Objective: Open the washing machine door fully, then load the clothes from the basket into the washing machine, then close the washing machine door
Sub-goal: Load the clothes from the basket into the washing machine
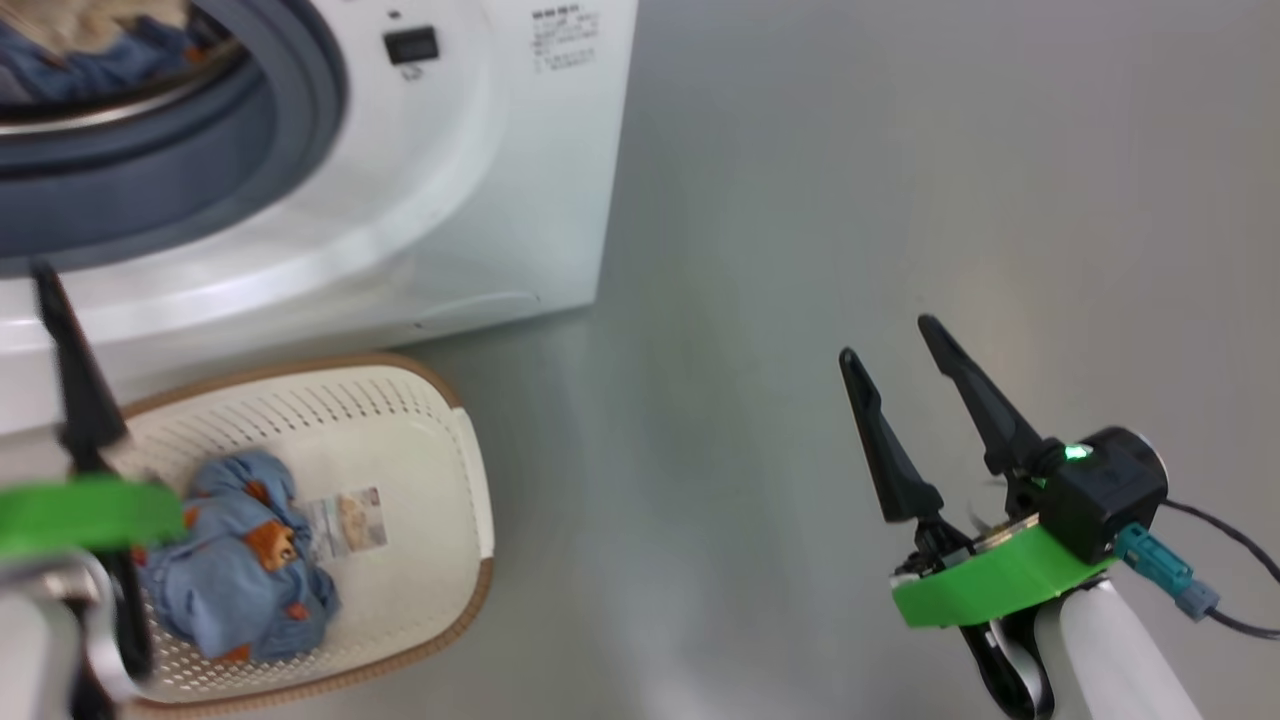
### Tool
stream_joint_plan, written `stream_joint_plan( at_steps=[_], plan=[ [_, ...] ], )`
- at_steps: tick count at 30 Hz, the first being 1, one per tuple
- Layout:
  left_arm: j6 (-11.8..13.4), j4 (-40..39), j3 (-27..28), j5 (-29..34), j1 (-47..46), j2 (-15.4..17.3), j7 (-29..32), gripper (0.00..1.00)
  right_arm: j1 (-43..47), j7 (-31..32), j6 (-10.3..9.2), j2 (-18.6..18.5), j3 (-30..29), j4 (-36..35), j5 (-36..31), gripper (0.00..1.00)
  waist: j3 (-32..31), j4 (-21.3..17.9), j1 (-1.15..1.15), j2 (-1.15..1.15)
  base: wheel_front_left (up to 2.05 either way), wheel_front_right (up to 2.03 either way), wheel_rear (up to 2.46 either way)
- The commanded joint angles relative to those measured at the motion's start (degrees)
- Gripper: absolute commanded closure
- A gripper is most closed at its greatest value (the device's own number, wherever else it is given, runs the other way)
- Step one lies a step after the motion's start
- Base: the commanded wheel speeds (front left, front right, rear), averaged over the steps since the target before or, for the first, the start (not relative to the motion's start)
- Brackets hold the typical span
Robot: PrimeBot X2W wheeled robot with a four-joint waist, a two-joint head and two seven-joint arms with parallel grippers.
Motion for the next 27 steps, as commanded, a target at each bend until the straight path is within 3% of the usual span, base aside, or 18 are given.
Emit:
stream_joint_plan(
  at_steps=[1, 9, 17, 27],
  plan=[
    [0.84, -2.54, 2.08, 0.54, 1.97, 1.17, -0.60, 0.00, 1.75, -0.26, 0.09, -0.21, 0.89, -0.97, -0.55, 0.00, -3.51, 1.66, 0.00, 0.00, 0.00, 0.00, 0.00],
    [1.14, -6.59, -0.02, 1.04, 13.04, -3.23, -1.49, 0.00, 5.16, -0.26, 0.09, -1.02, 0.20, 0.09, -1.27, 0.00, -9.17, 3.60, 0.00, 0.00, 0.00, 0.00, 0.00],
    [0.69, -8.03, -0.55, 2.32, 20.26, -5.35, -1.67, 0.00, 8.24, -0.26, 0.09, -1.19, -0.62, 0.38, -1.65, 0.00, -13.83, 4.58, 0.00, 0.00, 0.00, 0.00, 0.00],
    [-2.08, -7.71, -0.85, 5.14, 25.41, -7.64, -1.70, 0.00, 12.28, -0.26, 0.09, -1.12, -1.54, -0.42, -2.66, 0.00, -18.67, 6.37, 0.00, 0.00, 0.00, 0.00, 0.00]
  ],
)
